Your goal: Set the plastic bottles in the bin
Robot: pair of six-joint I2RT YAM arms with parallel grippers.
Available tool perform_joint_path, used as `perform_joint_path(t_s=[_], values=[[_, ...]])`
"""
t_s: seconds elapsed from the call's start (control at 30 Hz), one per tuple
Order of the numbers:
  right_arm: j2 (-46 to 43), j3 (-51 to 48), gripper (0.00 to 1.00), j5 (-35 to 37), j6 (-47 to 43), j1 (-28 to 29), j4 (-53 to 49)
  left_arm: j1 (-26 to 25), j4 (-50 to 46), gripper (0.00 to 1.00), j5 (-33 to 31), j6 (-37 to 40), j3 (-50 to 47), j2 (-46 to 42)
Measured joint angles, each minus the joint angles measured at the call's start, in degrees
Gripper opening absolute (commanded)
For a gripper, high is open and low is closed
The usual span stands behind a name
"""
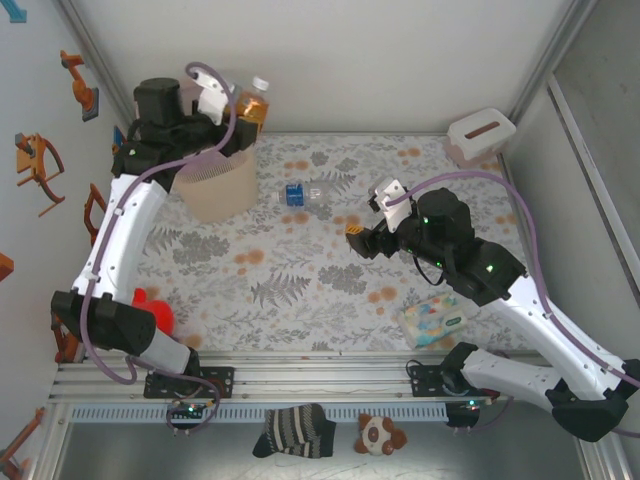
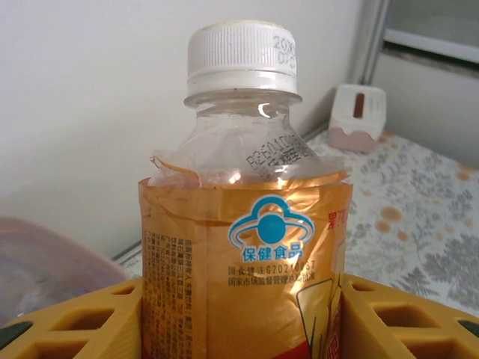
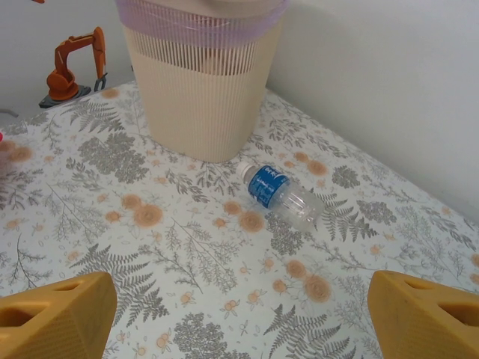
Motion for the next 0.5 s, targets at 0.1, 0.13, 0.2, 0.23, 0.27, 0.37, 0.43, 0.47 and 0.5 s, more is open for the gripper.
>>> perform_joint_path(t_s=[0.1,0.13,0.2,0.23,0.27,0.37,0.43,0.47,0.5], values=[[0.0,0.0,0.86,0.0,0.0,0.0,0.02,2.91,0.85,0.52,-0.02,-3.21,1.25,-0.24],[0.0,0.0,0.86,-0.04,0.0,0.0,0.04,4.07,1.2,0.52,-0.04,-4.35,1.57,-0.22],[0.02,0.0,0.86,-0.2,0.0,0.0,0.09,5.86,1.46,0.52,-0.17,-6.32,2.14,-0.2],[0.02,0.0,0.86,-0.22,0.0,0.0,0.13,6.91,1.62,0.52,-0.33,-7.41,2.56,-0.07],[0.02,0.0,0.86,-0.22,0.0,0.0,0.2,7.85,1.7,0.52,-0.52,-8.37,3.06,0.17],[0.07,0.0,0.86,-0.22,0.0,0.0,0.44,10.47,1.79,0.52,-1.73,-10.88,5.46,1.75],[0.15,0.0,0.86,-0.22,0.0,0.0,0.46,11.91,1.25,0.52,-3.17,-11.96,7.85,3.54],[0.2,0.0,0.86,-0.22,0.0,0.0,0.46,12.68,0.87,0.52,-3.87,-12.5,9.11,4.61],[0.26,0.0,0.86,-0.22,0.0,0.0,0.48,13.33,0.33,0.52,-4.59,-12.96,10.29,5.64]])
